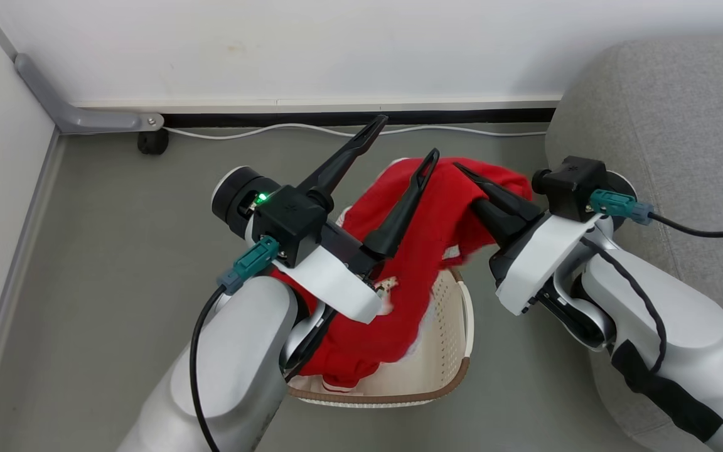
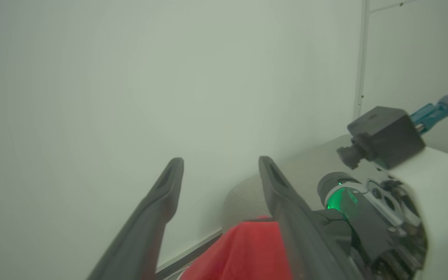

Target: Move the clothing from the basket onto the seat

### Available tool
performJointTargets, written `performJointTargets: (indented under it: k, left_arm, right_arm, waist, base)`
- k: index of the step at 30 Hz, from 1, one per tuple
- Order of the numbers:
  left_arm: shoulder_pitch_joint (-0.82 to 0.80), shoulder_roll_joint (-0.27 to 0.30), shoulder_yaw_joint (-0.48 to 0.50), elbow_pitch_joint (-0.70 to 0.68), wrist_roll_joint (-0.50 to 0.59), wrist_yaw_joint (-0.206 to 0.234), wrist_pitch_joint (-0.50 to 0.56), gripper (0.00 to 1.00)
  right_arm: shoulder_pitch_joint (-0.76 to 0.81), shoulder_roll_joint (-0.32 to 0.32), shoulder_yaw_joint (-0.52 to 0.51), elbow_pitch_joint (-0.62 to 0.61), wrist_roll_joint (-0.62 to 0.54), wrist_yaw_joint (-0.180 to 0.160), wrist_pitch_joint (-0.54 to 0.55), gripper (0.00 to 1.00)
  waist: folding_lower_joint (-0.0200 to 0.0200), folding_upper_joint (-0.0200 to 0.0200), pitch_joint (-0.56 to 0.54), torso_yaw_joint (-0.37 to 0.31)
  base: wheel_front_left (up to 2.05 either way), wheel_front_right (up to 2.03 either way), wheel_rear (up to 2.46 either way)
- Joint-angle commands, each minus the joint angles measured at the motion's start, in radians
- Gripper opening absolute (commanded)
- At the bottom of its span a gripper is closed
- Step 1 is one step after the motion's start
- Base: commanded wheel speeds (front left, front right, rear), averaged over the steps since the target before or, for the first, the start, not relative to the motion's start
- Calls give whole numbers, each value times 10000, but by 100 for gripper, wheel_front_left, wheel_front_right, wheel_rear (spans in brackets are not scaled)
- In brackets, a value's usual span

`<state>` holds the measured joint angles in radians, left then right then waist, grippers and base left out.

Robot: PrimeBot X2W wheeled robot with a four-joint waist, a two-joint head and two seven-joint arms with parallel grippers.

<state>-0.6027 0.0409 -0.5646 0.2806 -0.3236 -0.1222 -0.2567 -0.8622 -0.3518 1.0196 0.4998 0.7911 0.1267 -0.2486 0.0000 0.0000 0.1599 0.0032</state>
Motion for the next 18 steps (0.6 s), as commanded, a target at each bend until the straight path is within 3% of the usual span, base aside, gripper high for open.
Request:
performJointTargets:
  k: [1, 18]
  left_arm:
    - [-236, 93, 347, -176, 73, 29, -51, 100]
    - [79, 188, 103, 854, 138, -67, -51, 100]
  right_arm:
    - [265, 26, -211, -216, -115, 40, -130, 0]
    - [1088, 266, -2208, -650, -867, 40, -131, 0]
  waist:
    - [0, 0, 10, -40]
    - [0, 0, -38, -934]
  base:
    - [0, 0, 0]
    - [0, 0, 0]
